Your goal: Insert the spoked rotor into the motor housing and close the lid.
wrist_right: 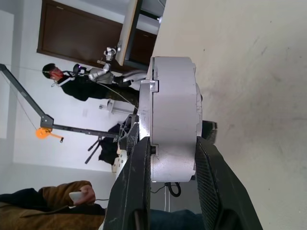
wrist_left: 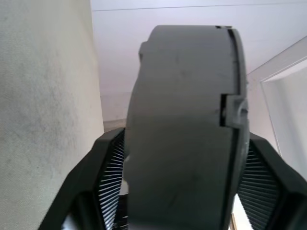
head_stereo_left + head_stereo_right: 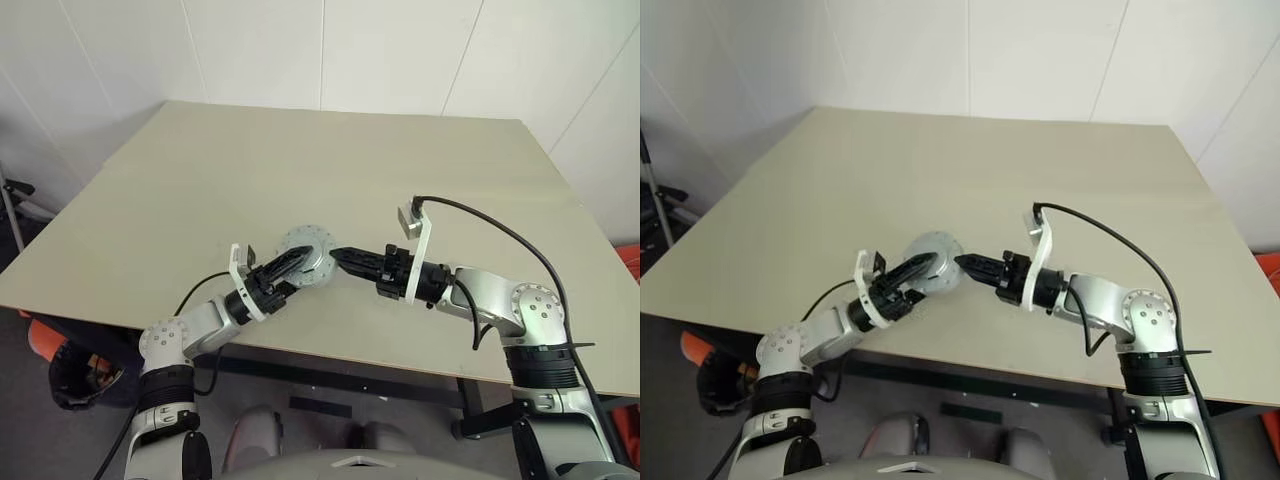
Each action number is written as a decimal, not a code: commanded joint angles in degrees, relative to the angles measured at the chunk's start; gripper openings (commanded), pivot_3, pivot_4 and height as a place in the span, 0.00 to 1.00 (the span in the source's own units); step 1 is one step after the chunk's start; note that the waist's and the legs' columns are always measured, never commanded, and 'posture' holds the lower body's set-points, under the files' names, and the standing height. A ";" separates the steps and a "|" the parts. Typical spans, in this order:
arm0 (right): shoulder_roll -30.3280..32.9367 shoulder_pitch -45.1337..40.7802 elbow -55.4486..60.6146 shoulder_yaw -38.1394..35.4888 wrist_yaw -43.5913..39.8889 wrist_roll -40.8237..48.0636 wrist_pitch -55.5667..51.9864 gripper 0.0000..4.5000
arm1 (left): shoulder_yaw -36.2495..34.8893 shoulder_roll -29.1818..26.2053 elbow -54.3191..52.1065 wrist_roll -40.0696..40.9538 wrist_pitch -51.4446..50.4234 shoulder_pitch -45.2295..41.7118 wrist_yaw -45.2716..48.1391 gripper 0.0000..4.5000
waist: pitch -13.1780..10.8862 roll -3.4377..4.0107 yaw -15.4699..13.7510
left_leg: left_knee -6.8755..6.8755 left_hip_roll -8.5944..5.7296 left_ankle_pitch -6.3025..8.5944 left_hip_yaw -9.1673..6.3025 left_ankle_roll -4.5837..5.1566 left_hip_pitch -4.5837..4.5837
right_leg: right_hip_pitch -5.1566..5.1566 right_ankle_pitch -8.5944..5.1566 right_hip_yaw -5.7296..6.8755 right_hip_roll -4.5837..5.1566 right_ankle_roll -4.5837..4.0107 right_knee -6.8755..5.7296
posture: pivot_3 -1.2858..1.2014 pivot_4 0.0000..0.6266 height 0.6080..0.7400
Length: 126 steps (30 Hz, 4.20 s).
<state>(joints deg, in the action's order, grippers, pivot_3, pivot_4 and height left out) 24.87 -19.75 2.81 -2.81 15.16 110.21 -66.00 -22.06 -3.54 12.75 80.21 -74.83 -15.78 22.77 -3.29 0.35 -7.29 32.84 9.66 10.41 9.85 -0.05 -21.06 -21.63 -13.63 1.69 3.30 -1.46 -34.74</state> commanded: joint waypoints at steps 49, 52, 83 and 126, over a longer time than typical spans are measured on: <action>2.59 5.78 3.56 0.61 6.67 -8.27 6.62 0.92 | -9.93 11.36 -1.24 -16.06 50.77 -11.21 -26.15 0.46 | -0.30 -0.58 0.07 | 0.41 -0.03 0.07 -0.25 0.12 -0.32 | 0.03 0.24 0.14 0.01 0.38 0.05 | 0.52 0.00 1.00; 2.61 6.08 3.80 0.58 6.73 -8.13 6.65 0.92 | -10.75 11.42 0.06 -16.89 53.51 -11.25 -27.02 0.46 | -0.30 -0.59 0.08 | 0.44 -0.03 0.07 -0.26 0.12 -0.32 | 0.05 0.24 0.14 0.01 0.40 0.04 | 0.52 0.00 1.00; 2.68 5.98 6.14 1.05 4.18 -9.05 6.59 0.92 | -8.89 12.22 -8.87 -20.18 51.90 -1.45 -45.70 1.00 | -0.01 -0.44 1.94 | 0.47 -0.04 0.15 -0.33 0.18 -0.04 | 0.39 0.25 0.14 0.01 0.39 0.04 | 0.52 0.00 1.00; -2.95 32.48 23.27 7.15 -15.08 -94.08 57.88 0.92 | 26.93 -7.65 -7.07 -65.69 84.38 3.93 -0.81 1.00 | 0.37 -0.49 1.81 | 0.46 -0.12 0.41 -0.34 0.53 -0.69 | -0.17 0.30 -0.01 0.02 0.59 0.59 | 0.52 0.00 1.00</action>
<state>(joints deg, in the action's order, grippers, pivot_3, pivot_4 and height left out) 22.66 12.64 25.26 6.68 0.15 18.11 -11.37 5.02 -11.07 6.44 16.57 5.91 -11.43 21.30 -2.92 -0.14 -5.47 33.29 9.55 10.83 9.53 0.51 -21.63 -21.68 -13.36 1.65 3.33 -0.94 -34.15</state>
